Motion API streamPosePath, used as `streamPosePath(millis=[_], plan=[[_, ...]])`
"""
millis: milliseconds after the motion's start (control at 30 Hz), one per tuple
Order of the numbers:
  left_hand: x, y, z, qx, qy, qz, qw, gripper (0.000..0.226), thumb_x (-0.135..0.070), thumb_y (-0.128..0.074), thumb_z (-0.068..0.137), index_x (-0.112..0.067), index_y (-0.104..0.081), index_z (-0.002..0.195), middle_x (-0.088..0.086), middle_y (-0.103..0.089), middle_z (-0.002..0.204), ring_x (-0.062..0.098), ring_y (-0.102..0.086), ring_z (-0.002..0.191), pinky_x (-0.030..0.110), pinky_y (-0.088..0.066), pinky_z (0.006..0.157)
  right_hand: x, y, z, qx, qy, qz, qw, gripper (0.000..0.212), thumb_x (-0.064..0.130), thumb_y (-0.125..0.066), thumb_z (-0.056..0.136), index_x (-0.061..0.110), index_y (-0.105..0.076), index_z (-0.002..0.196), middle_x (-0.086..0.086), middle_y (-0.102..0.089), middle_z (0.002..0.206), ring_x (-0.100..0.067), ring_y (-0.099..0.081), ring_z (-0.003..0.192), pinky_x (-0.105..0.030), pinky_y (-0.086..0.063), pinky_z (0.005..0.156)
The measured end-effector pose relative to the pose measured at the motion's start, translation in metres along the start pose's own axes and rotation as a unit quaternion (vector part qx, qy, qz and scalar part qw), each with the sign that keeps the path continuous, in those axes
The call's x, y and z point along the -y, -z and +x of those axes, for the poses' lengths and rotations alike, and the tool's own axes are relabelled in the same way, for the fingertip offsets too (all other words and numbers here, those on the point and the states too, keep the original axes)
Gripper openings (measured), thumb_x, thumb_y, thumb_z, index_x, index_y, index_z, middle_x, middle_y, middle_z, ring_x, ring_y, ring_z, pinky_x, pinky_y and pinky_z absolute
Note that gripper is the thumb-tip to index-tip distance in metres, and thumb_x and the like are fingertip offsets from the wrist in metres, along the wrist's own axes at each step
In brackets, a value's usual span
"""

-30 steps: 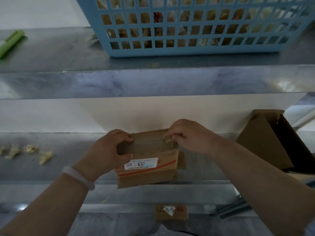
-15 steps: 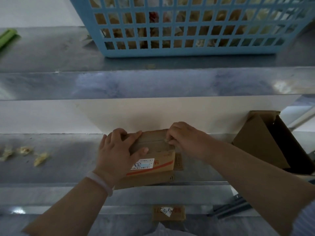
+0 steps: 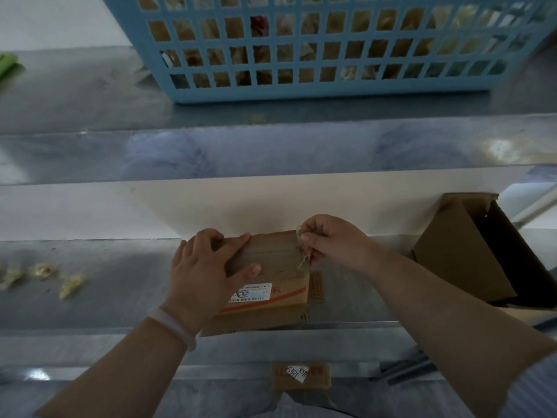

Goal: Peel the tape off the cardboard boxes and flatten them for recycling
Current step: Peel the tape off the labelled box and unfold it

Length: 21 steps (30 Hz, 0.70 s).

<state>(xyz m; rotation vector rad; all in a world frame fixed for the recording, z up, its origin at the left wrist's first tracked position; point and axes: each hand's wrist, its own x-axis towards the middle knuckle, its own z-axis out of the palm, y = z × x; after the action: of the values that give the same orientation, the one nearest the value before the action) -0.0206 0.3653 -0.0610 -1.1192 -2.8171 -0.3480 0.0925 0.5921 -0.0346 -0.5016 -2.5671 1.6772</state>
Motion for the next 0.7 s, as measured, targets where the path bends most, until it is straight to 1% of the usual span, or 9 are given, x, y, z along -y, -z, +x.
streamPosePath(millis=[133, 233, 300, 333, 467, 533, 600, 667, 700], plan=[[0.000, 0.000, 0.000, 0.003, 0.003, 0.006, 1.000, 0.080, -0.086, -0.014, 0.074, -0.046, -0.043, 0.136, -0.002, -0.040, 0.125, 0.019, -0.041, 0.115, 0.041, -0.034, 0.104, 0.005, 0.005, -0.001, 0.053, -0.007, -0.011, 0.999, 0.012, 0.009, -0.054, 0.097, 0.017, -0.059, 0.089, -0.007, -0.068, 0.079, -0.011, -0.069, 0.066, -0.018, -0.052, 0.059], [0.001, 0.000, 0.000, 0.011, 0.004, 0.011, 1.000, 0.080, -0.086, -0.013, 0.073, -0.048, -0.040, 0.138, -0.003, -0.039, 0.127, 0.018, -0.040, 0.117, 0.038, -0.032, 0.105, 0.006, 0.010, -0.001, 0.073, -0.003, -0.072, 0.995, 0.011, 0.012, -0.055, 0.097, 0.021, -0.058, 0.091, -0.003, -0.069, 0.082, -0.009, -0.070, 0.068, -0.015, -0.051, 0.060], [0.001, 0.001, 0.000, 0.012, 0.004, 0.006, 1.000, 0.080, -0.085, -0.014, 0.073, -0.047, -0.041, 0.138, -0.003, -0.039, 0.127, 0.018, -0.040, 0.118, 0.038, -0.032, 0.106, 0.004, 0.020, -0.004, 0.047, 0.006, -0.118, 0.992, 0.011, 0.015, -0.057, 0.096, 0.024, -0.058, 0.089, -0.001, -0.069, 0.082, -0.005, -0.069, 0.066, -0.011, -0.048, 0.058], [0.001, 0.001, 0.000, 0.012, 0.003, 0.003, 1.000, 0.080, -0.085, -0.015, 0.073, -0.047, -0.041, 0.138, -0.002, -0.039, 0.127, 0.018, -0.040, 0.117, 0.039, -0.032, 0.106, 0.001, 0.027, -0.006, 0.029, 0.005, -0.113, 0.993, 0.012, 0.014, -0.059, 0.095, 0.024, -0.058, 0.088, -0.002, -0.070, 0.081, -0.004, -0.069, 0.065, -0.011, -0.048, 0.057], [0.001, 0.002, 0.000, 0.006, -0.002, -0.003, 1.000, 0.078, -0.084, -0.017, 0.074, -0.045, -0.044, 0.137, -0.001, -0.041, 0.126, 0.020, -0.041, 0.117, 0.042, -0.032, 0.106, -0.018, 0.044, -0.018, -0.046, -0.025, -0.013, 0.999, 0.013, 0.007, -0.063, 0.092, 0.020, -0.064, 0.090, -0.003, -0.071, 0.082, -0.005, -0.069, 0.067, -0.015, -0.053, 0.060], [0.002, 0.001, 0.000, 0.008, -0.002, -0.001, 1.000, 0.078, -0.084, -0.018, 0.074, -0.045, -0.043, 0.137, -0.001, -0.040, 0.126, 0.020, -0.041, 0.117, 0.043, -0.031, 0.107, -0.024, 0.039, -0.023, -0.064, -0.022, 0.032, 0.997, 0.016, 0.006, -0.064, 0.091, 0.020, -0.068, 0.096, 0.001, -0.073, 0.084, -0.005, -0.070, 0.073, -0.016, -0.054, 0.064], [0.002, 0.001, 0.001, 0.013, -0.002, 0.000, 1.000, 0.079, -0.085, -0.018, 0.073, -0.046, -0.043, 0.137, -0.001, -0.040, 0.127, 0.020, -0.041, 0.118, 0.043, -0.031, 0.107, -0.025, 0.026, -0.025, -0.083, 0.000, 0.066, 0.994, 0.023, 0.008, -0.068, 0.088, 0.028, -0.071, 0.099, 0.008, -0.075, 0.087, -0.004, -0.070, 0.083, -0.018, -0.056, 0.072], [0.001, 0.001, 0.001, 0.012, -0.002, -0.003, 1.000, 0.079, -0.084, -0.019, 0.072, -0.045, -0.044, 0.137, 0.000, -0.040, 0.127, 0.021, -0.041, 0.118, 0.044, -0.031, 0.107, -0.022, 0.012, -0.023, -0.106, 0.030, 0.037, 0.993, 0.027, 0.015, -0.070, 0.087, 0.036, -0.071, 0.104, 0.017, -0.074, 0.094, 0.000, -0.068, 0.091, -0.019, -0.054, 0.083], [0.000, 0.001, 0.001, 0.010, -0.002, -0.004, 1.000, 0.080, -0.084, -0.020, 0.072, -0.045, -0.044, 0.137, 0.000, -0.041, 0.126, 0.021, -0.042, 0.118, 0.044, -0.032, 0.106, -0.020, 0.005, -0.021, -0.114, 0.053, -0.018, 0.992, 0.027, 0.019, -0.068, 0.089, 0.036, -0.070, 0.109, 0.021, -0.071, 0.098, 0.005, -0.065, 0.094, -0.015, -0.050, 0.086]])
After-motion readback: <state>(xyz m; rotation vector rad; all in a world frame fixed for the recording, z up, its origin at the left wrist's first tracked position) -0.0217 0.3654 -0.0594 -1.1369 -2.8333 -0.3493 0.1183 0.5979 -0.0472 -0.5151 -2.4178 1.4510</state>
